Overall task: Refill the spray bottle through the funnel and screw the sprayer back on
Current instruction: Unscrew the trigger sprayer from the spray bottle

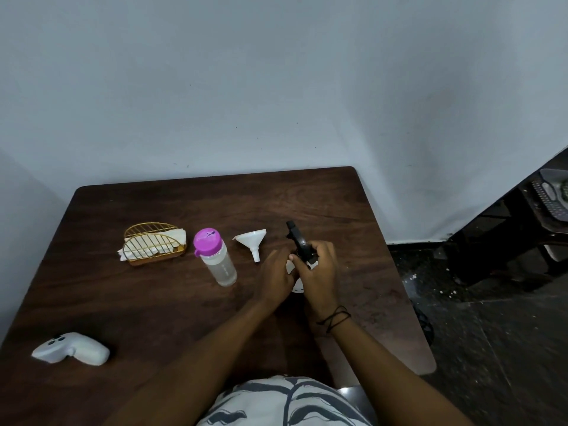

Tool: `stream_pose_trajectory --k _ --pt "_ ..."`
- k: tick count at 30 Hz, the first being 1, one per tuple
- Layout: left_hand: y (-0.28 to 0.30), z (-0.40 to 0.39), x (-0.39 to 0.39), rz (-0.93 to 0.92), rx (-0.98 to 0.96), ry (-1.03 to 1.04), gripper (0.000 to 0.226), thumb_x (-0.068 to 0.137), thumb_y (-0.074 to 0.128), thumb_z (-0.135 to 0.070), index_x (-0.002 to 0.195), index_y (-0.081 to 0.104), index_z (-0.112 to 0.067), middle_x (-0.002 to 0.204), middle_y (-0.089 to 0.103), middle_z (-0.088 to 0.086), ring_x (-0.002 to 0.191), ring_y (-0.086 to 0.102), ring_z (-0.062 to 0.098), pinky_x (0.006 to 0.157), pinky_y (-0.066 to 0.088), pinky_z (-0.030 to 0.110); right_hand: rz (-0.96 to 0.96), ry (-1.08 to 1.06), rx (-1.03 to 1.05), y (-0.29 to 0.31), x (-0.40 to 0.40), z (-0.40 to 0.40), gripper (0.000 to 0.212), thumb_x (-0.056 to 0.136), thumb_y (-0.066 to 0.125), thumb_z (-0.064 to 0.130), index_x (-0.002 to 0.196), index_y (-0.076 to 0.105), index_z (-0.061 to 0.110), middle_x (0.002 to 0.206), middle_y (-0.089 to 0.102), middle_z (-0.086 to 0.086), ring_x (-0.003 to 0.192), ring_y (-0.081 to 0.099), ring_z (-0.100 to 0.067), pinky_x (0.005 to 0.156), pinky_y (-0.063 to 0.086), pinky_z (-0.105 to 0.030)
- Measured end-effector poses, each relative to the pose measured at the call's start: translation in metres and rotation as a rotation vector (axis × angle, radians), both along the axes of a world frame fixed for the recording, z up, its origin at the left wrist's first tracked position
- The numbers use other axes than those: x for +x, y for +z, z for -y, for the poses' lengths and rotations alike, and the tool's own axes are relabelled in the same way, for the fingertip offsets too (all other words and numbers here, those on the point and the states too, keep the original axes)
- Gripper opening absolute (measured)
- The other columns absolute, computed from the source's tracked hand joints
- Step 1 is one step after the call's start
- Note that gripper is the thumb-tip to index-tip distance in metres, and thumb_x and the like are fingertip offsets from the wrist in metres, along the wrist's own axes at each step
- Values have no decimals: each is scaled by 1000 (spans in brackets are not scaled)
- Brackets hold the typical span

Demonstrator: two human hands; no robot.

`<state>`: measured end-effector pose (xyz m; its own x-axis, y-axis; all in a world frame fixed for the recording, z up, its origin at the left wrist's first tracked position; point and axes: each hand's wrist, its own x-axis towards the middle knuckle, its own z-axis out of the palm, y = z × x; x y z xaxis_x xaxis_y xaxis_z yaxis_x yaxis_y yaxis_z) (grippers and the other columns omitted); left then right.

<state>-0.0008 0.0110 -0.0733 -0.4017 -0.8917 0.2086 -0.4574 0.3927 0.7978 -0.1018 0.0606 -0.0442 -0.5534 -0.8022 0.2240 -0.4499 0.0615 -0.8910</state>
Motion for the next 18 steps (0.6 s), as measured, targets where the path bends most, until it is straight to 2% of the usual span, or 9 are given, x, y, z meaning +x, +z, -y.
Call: stream_pose_trajectory --k 3,5,8,11,13,15,18 --pt "1 2 0 3 -16 -23 37 83 48 -39 106 66 -17 99 62 -16 93 49 -8 73 35 6 -37 50 -2 -3 1 -7 45 85 71 10 127 56 15 126 57 4 112 54 -4 94 46 -19" --pt "3 2 0 15 -26 -27 38 83 51 -36 110 68 -15 106 68 -8 98 45 -13 74 35 4 -38 62 9 -4 2 -9 52 89 65 6 138 48 12 136 53 3 123 50 -6 102 42 -19" --pt "4 0 1 1 -9 -29 31 85 55 -26 111 67 -15 111 69 -2 99 49 -10 77 37 5 -67 74 -6 -2 2 -8 43 87 67 7 128 56 12 125 61 -3 114 57 -14 96 49 -29" --pt "3 -1 3 -34 8 -52 30 87 52 -30 109 67 -15 110 69 -3 102 56 1 84 40 9 -48 81 -22 0 0 -6 38 79 77 14 113 59 17 112 56 2 102 55 -5 85 49 -23" --pt "-1 -2 3 -24 1 -33 23 87 62 -22 107 66 -13 109 69 0 101 58 7 82 41 13 -57 43 -23 0 -2 -6 35 79 78 14 110 62 15 109 55 1 99 54 -4 83 51 -26" --pt "-5 -2 2 -6 17 -21 23 86 67 -12 110 66 -12 112 69 4 105 59 12 84 41 16 -96 34 -26 -1 -2 -6 41 81 75 9 120 62 12 115 58 0 104 54 -2 88 52 -27" --pt "-11 0 2 29 39 -31 26 90 66 -16 116 67 -12 120 68 6 114 58 18 90 44 25 -156 73 -41 -1 0 -10 58 85 64 -2 140 49 8 128 52 7 115 48 9 97 43 -13"
